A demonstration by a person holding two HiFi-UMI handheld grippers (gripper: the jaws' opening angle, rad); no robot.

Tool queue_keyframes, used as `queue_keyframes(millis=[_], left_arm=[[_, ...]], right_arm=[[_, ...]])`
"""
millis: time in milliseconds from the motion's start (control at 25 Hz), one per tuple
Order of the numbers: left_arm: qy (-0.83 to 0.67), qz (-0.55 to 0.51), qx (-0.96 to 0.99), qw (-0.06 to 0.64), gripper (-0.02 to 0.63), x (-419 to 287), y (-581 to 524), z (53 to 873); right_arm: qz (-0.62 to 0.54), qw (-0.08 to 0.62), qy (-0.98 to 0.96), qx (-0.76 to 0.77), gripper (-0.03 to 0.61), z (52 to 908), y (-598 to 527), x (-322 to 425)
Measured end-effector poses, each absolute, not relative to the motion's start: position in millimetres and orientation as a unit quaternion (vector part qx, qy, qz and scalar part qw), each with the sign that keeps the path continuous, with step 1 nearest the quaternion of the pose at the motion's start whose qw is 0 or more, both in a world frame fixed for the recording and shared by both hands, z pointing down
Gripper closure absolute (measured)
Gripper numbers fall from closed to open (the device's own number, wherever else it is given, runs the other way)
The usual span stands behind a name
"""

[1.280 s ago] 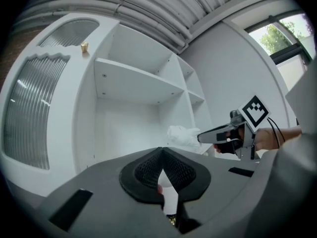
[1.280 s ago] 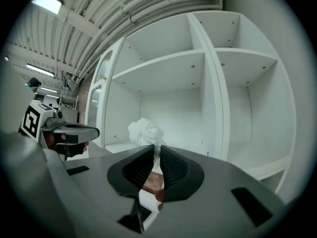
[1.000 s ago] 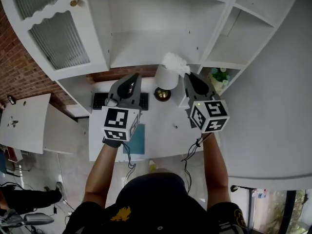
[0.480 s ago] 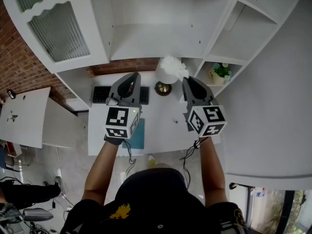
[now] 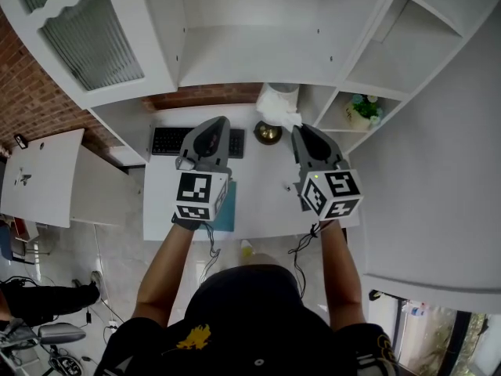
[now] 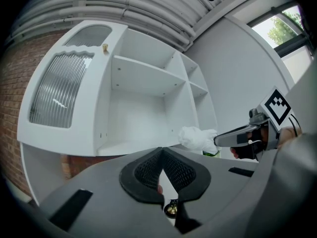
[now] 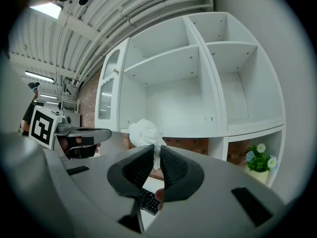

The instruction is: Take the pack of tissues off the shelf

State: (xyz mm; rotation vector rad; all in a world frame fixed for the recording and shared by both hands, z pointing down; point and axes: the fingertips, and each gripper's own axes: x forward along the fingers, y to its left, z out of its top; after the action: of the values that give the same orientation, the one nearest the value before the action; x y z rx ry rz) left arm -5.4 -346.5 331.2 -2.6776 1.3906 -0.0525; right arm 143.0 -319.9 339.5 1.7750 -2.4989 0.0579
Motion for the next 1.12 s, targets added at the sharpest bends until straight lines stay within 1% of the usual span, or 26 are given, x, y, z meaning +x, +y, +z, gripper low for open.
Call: queue_keyframes(millis=[640,1120], left_arm=[[0.468,-0.067,-0.881,0.012,0.597,-1,-372,407],[0.478,-0.099,-0.871,-0.052,0.596,4,-387,489]], right_arm=[[0.068,0.088,-0.817,0.566,0.534,417,-346,141],[0.122,0.133,-0.813,0.553,0.534,496,-359,146]])
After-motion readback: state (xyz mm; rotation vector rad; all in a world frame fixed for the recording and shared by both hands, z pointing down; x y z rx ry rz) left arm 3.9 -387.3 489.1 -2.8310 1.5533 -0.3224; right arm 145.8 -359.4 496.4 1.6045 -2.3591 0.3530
